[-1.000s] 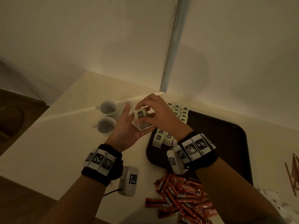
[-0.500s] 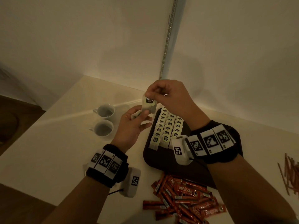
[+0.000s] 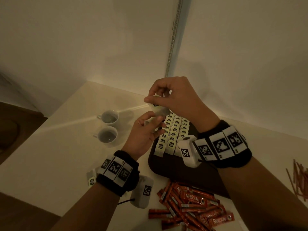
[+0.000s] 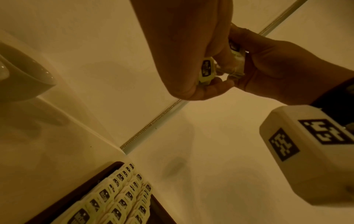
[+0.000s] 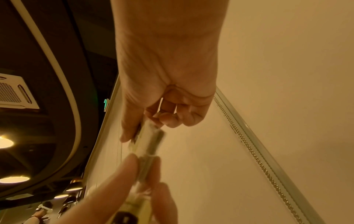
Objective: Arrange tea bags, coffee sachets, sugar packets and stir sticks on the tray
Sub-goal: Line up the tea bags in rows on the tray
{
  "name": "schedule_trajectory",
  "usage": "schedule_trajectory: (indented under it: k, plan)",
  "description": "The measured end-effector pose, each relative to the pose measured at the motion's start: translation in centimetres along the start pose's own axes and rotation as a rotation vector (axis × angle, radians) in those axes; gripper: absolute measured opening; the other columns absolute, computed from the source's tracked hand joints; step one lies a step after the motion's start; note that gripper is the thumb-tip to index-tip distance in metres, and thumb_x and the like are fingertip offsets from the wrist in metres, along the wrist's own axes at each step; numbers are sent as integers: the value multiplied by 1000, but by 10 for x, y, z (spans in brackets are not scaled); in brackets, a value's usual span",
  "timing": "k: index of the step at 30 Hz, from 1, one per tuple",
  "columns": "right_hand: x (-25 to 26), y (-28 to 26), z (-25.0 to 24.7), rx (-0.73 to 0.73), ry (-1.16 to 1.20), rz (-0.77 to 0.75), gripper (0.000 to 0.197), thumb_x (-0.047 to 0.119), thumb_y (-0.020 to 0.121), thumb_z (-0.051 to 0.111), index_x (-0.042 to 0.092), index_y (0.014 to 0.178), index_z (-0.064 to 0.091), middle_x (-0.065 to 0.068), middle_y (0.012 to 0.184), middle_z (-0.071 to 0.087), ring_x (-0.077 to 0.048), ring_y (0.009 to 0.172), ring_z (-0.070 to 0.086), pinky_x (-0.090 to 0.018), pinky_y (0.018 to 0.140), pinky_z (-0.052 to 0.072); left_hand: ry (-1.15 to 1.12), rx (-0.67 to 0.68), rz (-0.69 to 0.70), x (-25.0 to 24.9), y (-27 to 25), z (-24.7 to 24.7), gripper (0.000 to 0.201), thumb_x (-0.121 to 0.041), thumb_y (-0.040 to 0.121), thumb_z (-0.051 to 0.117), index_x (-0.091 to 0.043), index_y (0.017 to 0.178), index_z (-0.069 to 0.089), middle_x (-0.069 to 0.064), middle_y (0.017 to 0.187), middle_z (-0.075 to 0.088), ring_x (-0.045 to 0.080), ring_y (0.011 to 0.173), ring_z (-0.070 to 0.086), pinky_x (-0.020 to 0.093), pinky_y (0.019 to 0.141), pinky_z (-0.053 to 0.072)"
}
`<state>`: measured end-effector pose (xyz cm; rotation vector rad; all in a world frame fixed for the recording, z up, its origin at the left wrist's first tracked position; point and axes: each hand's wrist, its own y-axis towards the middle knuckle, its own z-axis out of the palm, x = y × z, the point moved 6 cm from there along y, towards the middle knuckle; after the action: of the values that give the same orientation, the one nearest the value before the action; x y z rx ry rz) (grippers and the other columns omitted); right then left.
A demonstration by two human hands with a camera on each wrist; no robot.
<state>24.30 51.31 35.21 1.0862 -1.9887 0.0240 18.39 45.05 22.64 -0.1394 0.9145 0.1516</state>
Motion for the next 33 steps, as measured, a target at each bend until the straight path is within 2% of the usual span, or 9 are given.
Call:
schedule_trajectory:
  k: [6, 10, 14, 17, 20, 23, 27, 30, 33]
  plan:
    - [2, -1, -3, -13, 33, 6, 15, 28, 73, 79, 15, 75, 72, 11, 55, 54, -3, 53, 46, -18, 55, 38, 48, -24, 46, -6, 0, -2, 6, -18, 74, 63, -21, 78, 67, -3, 74, 60, 7, 64, 57, 19, 57, 49]
    - [-4, -3, -8, -38, 124, 19, 15, 22, 73, 78, 9, 78, 73, -9, 68, 67, -23, 61, 56, -28, 60, 47, 97, -50, 103, -12, 0, -4, 18, -16, 74, 63, -30, 71, 73, -7, 70, 61, 5, 61, 56, 18, 56, 48]
    - [-15, -8, -11, -42, 147, 42, 12, 21, 76, 76, 11, 82, 73, -3, 74, 71, -4, 62, 58, -19, 65, 47, 154, -57, 130, -16, -1, -5, 15, -17, 74, 64, -29, 74, 73, -7, 73, 63, 6, 62, 56, 19, 57, 49]
    - [-26, -16, -14, -65, 153, 68, 7, 21, 77, 75, 16, 83, 73, 4, 74, 70, 1, 64, 57, -14, 67, 46, 155, -63, 86, -9, 0, -12, 20, -15, 80, 62, -26, 96, 69, -3, 83, 67, 9, 71, 62, 21, 63, 52]
    - [-51, -33, -13, -56, 129, 143, 9, 19, 78, 74, 23, 85, 71, 12, 73, 67, 2, 64, 57, -9, 67, 44, -65, -140, -15, 2, 1, -35, 28, -4, 95, 44, -16, 117, 58, 8, 107, 69, 22, 92, 68, 27, 76, 56]
    - [-93, -62, 4, 66, 31, 309, 13, 16, 81, 71, 21, 93, 71, 11, 78, 65, 4, 66, 56, -6, 67, 43, -178, -201, -62, 7, -1, -53, 34, -4, 100, 33, -14, 127, 52, 13, 122, 65, 26, 111, 64, 32, 86, 56]
    - [-154, -108, 42, 290, -87, 545, 17, 14, 87, 64, 14, 104, 66, 8, 94, 63, 8, 76, 52, -3, 63, 40, -182, -214, -60, 5, -1, -63, 38, -9, 101, 34, -20, 134, 48, 7, 124, 65, 23, 115, 62, 33, 88, 55]
    - [-190, -132, 66, 350, -60, 675, 16, 14, 87, 64, 14, 102, 65, 0, 105, 66, -3, 88, 58, -7, 67, 41, -206, -243, -64, 4, 1, -65, 38, -17, 100, 38, -19, 136, 46, 8, 126, 63, 24, 115, 62, 34, 90, 54]
    - [-208, -141, 83, 354, -12, 734, 14, 14, 85, 66, 12, 99, 66, -3, 102, 66, -13, 97, 61, -9, 69, 41, -251, -273, -91, 5, 3, -65, 41, -29, 96, 43, -18, 135, 49, 10, 125, 64, 26, 115, 62, 34, 92, 53]
